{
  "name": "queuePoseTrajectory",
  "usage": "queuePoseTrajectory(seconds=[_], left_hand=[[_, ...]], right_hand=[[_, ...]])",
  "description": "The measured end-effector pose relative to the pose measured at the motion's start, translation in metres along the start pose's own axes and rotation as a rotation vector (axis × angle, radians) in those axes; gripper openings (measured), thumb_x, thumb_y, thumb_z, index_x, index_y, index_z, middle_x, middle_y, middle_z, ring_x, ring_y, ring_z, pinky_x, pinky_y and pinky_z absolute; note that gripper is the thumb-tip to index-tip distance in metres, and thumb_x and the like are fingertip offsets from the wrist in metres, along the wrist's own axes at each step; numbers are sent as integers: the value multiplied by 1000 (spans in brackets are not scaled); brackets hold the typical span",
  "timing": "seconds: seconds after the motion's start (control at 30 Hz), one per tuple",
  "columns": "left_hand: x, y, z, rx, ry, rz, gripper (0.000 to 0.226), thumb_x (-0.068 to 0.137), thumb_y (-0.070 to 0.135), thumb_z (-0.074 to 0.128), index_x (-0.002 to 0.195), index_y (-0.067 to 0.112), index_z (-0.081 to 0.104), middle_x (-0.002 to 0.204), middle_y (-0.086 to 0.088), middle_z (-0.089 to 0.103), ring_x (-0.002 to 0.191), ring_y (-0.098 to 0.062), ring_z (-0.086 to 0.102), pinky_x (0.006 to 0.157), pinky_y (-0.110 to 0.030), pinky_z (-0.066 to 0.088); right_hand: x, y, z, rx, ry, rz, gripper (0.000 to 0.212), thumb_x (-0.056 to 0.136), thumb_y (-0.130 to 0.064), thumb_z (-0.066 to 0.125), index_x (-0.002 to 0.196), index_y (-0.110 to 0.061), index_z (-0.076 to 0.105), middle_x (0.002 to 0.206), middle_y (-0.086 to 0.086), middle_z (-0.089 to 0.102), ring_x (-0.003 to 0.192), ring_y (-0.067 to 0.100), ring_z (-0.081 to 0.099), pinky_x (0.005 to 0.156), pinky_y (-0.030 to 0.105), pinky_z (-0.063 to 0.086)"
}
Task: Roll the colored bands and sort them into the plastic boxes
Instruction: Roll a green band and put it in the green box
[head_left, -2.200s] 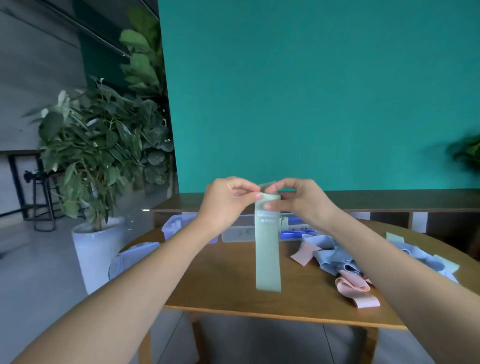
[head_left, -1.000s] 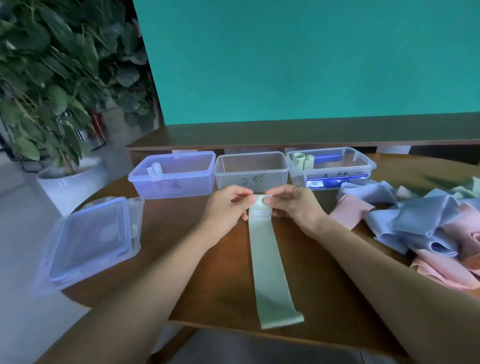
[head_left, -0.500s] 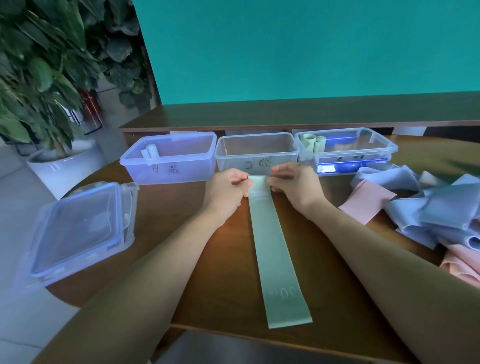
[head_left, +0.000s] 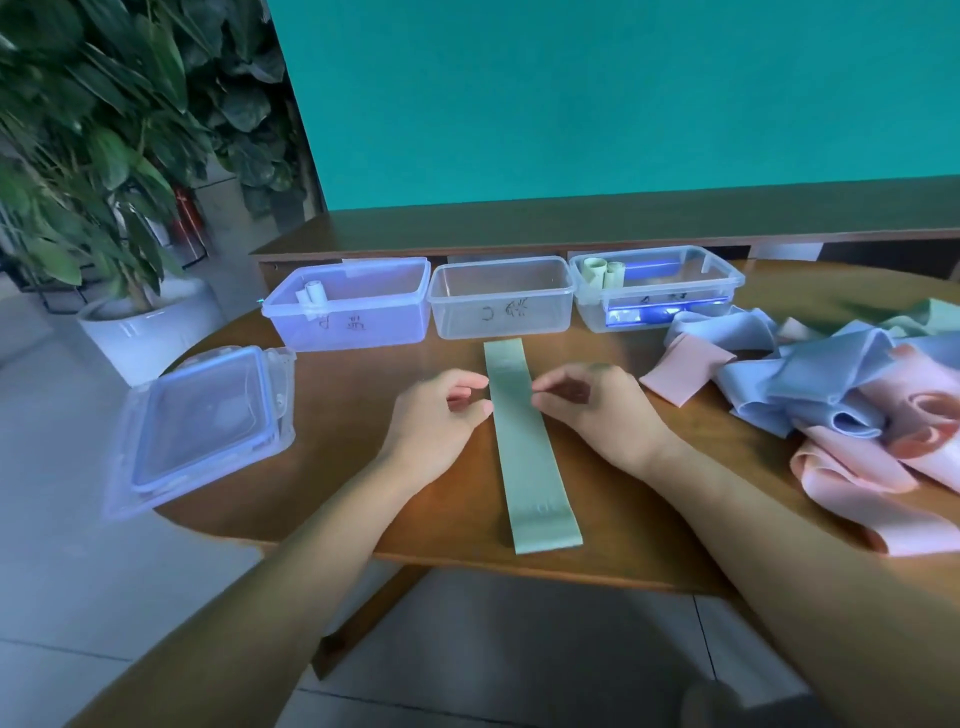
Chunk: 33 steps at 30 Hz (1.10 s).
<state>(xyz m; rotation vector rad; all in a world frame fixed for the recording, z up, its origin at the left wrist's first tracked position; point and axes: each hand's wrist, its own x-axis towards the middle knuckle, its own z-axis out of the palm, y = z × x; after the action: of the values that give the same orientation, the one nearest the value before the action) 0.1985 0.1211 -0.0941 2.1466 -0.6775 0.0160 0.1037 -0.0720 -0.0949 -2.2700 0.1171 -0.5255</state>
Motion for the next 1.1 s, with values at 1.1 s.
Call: queuePoseTrajectory(seconds=[1.1], left_hand=[[-113, 19, -8, 245, -162, 411, 19, 92, 34, 67, 90, 17, 75, 105, 15, 52, 104, 2, 48, 86, -5, 32]], right_hand=[[-102, -29, -25, -94, -362, -228, 14, 89, -32, 73, 95, -19, 74, 107, -10, 64, 104, 3, 60, 90, 10, 42]])
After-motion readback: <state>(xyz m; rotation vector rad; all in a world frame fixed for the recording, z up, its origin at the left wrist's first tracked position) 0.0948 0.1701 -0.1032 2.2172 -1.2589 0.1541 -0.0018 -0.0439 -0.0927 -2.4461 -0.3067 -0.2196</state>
